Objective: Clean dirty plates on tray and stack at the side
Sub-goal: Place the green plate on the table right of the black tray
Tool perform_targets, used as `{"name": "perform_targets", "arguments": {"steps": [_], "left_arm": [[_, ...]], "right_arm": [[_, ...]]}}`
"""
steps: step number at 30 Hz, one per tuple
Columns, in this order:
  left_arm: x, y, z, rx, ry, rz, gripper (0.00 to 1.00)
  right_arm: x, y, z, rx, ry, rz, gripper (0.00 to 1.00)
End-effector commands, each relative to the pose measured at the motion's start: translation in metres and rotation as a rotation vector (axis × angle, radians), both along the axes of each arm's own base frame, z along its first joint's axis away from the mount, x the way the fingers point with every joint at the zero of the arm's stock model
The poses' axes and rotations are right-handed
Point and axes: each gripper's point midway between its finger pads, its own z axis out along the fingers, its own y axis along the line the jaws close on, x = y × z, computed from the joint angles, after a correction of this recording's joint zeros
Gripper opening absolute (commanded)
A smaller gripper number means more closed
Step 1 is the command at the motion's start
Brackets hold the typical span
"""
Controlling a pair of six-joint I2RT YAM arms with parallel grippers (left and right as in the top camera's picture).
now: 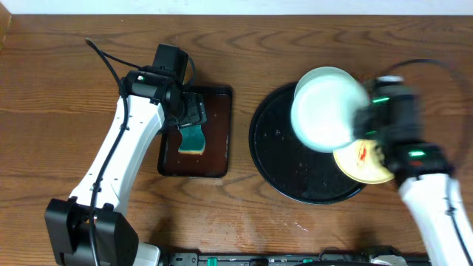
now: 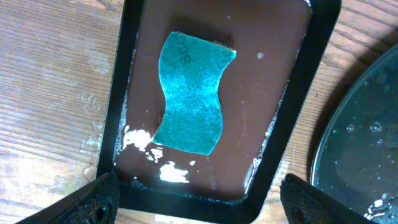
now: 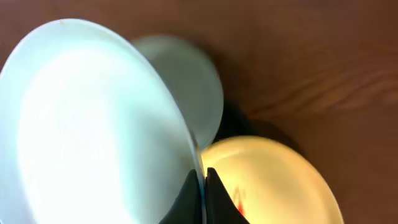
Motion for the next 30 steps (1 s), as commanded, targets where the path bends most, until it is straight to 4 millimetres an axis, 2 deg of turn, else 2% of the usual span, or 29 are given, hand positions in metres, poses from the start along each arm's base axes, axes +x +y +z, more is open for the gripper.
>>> {"name": "perform_targets", "arguments": {"steps": [1,4,7,11,14,17,19,22,24,26,27,30], "left_arm": [[0.003,0.0,0.009,0.001,-0.027,-0.005,0.83],[0.003,0.0,0.009,0.001,-0.027,-0.005,0.83],[0.003,0.0,0.009,0.001,-0.027,-0.005,0.83],[0.003,0.0,0.009,0.001,-0.027,-0.005,0.83],[0.003,0.0,0.009,0.001,-0.027,-0.005,0.83],[0.003,0.0,0.009,0.001,-0.027,-0.005,0.83],[0.003,0.0,0.009,0.001,-0.027,-0.005,0.83],[0.003,0.0,0.009,0.001,-0.027,-0.005,0.83],[0.003,0.0,0.009,0.001,-0.027,-0.005,0.83],[0.003,0.0,0.009,0.001,-0.027,-0.005,0.83],[0.003,0.0,0.009,0.001,-0.027,-0.005,0.83],[0.003,0.0,0.009,0.001,-0.027,-0.005,0.83]], "right_arm": [[0.0,-0.033,0.033,0.331,-0.099,-0.061,0.01],[-0.012,-0.113,0.014,0.354,-0.081,-0.341,0.01],[-0.03,-0.172,-0.013,0.427,-0.044,-0.586,0.01],[-0.043,-0.238,-0.05,0.467,-0.037,-0.836,0.01],[-0.046,-0.269,-0.08,0.468,-0.02,-0.908,0.01],[-0.05,-0.281,-0.112,0.493,0.03,-0.945,0.01],[-0.053,-0.28,-0.139,0.498,0.097,-0.935,0.01],[-0.056,-0.278,-0.156,0.474,0.152,-0.915,0.01],[-0.059,-0.28,-0.161,0.458,0.169,-0.919,0.04],[-0.055,-0.278,-0.154,0.448,0.152,-0.871,0.31],[-0.049,-0.275,-0.146,0.451,0.13,-0.826,0.42],[-0.031,-0.259,-0.114,0.484,0.042,-0.708,0.55]]}}
